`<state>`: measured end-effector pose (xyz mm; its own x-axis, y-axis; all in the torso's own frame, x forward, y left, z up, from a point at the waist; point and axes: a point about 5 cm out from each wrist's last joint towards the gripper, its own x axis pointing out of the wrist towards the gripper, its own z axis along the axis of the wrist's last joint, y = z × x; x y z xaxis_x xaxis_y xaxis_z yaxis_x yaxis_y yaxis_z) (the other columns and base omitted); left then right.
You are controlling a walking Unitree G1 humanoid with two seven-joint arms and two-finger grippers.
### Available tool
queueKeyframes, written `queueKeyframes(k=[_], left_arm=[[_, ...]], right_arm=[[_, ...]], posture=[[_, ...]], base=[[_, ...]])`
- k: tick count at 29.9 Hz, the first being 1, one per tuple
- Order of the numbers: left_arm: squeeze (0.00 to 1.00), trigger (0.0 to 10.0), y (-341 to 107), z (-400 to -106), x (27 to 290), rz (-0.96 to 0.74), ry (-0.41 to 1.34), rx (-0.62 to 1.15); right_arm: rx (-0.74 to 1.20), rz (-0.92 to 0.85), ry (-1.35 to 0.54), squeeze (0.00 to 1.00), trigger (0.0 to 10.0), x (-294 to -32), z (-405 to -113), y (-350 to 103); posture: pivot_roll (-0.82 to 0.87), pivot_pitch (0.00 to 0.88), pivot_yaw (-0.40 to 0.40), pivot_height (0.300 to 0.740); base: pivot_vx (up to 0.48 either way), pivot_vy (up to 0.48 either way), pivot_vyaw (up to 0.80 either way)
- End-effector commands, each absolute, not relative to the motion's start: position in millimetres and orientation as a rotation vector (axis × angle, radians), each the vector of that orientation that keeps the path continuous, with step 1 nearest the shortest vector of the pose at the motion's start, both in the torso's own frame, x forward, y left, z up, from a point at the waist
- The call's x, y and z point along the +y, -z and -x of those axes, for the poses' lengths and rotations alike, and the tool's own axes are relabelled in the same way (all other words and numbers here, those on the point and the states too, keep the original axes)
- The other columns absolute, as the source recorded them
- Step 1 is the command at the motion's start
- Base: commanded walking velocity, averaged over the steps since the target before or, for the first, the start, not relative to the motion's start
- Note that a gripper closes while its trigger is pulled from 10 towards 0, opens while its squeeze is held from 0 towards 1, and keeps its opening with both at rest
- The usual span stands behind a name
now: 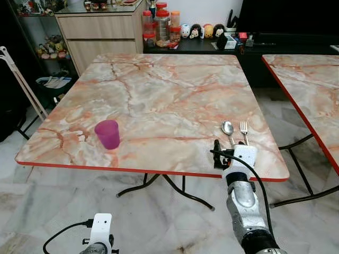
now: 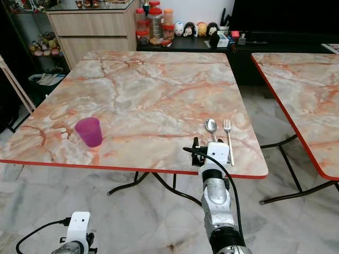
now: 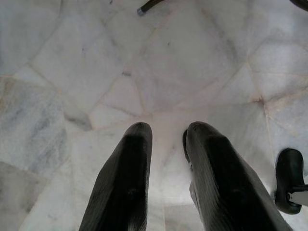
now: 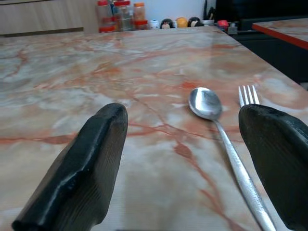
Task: Setting the table
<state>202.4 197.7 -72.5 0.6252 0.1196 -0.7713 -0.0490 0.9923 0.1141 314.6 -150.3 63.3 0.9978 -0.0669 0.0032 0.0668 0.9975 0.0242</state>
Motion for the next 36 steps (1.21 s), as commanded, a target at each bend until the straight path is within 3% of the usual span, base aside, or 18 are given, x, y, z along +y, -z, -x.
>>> queueKeyframes(k=[1,36], left_arm=[[0.0,10.0,75.1,-197.5,200.2,-0.097,-0.099,0.914],[0.0,10.0,76.5,-194.7,199.7,-0.096,-0.099,0.916]], right_arm=[[-0.006,-0.042,0.055,0.0,10.0,-148.0,-316.9,-64.7],[-0.04,-0.033,0.0,0.0,10.0,-139.7,-315.2,-65.9]], posture=[[-0.03,0.0,0.013,0.74],[-0.03,0.0,0.003,0.74]], base=[[0.255,0.0,-0.74],[0.311,0.0,-0.08]])
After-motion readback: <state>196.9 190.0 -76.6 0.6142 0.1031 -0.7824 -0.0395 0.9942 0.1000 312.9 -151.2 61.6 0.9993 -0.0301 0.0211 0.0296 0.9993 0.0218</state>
